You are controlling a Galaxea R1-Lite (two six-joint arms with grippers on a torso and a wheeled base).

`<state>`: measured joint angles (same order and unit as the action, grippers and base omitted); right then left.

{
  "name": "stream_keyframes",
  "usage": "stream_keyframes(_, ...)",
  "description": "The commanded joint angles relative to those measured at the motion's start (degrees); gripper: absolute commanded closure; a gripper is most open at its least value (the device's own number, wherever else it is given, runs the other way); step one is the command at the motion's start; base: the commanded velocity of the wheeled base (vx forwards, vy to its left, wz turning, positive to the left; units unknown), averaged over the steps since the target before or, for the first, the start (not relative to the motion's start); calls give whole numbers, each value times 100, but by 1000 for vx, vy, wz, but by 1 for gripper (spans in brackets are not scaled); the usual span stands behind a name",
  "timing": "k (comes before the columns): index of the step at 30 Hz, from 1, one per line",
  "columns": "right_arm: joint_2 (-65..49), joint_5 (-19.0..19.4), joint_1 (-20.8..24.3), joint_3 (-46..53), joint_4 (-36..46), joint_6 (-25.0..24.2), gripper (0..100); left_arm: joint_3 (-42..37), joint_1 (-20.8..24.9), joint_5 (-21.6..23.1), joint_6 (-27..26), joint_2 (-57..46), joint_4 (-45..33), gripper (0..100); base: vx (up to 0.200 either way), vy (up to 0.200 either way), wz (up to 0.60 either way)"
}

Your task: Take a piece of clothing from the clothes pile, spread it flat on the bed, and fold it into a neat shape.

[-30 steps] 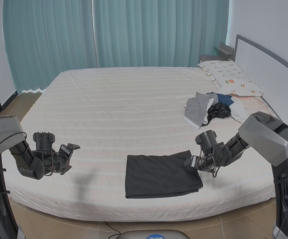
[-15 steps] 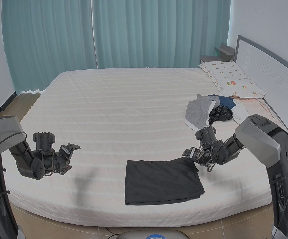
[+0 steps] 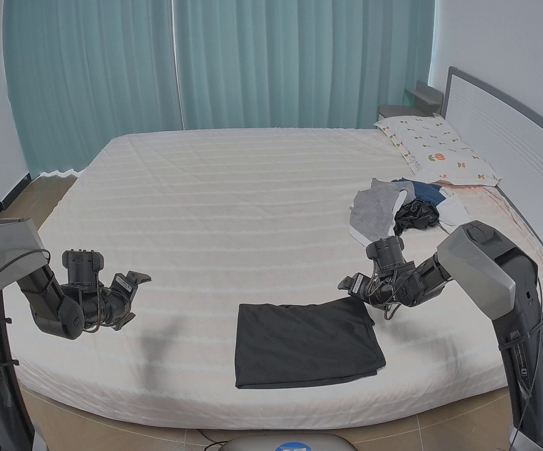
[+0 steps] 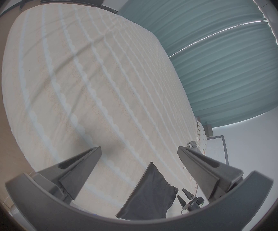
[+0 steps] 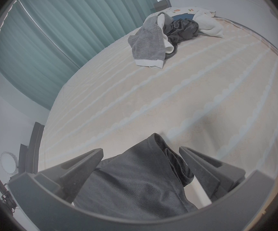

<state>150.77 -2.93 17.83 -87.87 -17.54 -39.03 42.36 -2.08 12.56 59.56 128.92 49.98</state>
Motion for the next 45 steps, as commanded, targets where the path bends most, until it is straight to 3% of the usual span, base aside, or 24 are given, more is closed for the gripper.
stream_keyframes(1, 75, 64, 9, -90, 14, 10, 0, 0, -2, 1, 3, 2, 3, 0, 0, 0, 0)
stream_keyframes(5, 93, 152, 18, -239, 313, 10, 0, 0, -2, 1, 3, 2, 3, 0, 0, 0, 0)
stream_keyframes(6, 101, 152, 18, -248, 322, 10, 100, 0, -2, 1, 3, 2, 3, 0, 0, 0, 0)
stream_keyframes(17, 119, 55, 53, -573, 1007, 159, 100, 9, -2, 1, 3, 2, 3, 0, 0, 0, 0)
stream_keyframes(25, 75, -323, 1, -855, 998, 133, 100, 9, -2, 1, 3, 2, 3, 0, 0, 0, 0)
stream_keyframes(28, -189, -138, -26, -907, 814, 98, 100, 0, -2, 1, 3, 2, 3, 0, 0, 0, 0)
stream_keyframes(31, -30, 310, -114, -1180, 796, 159, 100, 0, -2, 1, 3, 2, 3, 0, 0, 0, 0)
stream_keyframes(38, 638, 345, -237, -1672, 831, 291, 100, 0, -2, -8, 3, 2, 3, 0, 0, 0, 0)
stream_keyframes(39, 673, 345, -245, -1698, 849, 317, 0, 0, -2, -8, 3, 2, 3, 0, 0, 0, 0)
stream_keyframes(45, 629, 345, -307, -1637, 858, 572, 0, 0, -2, -8, 3, 2, 3, 0, 0, 0, 0)
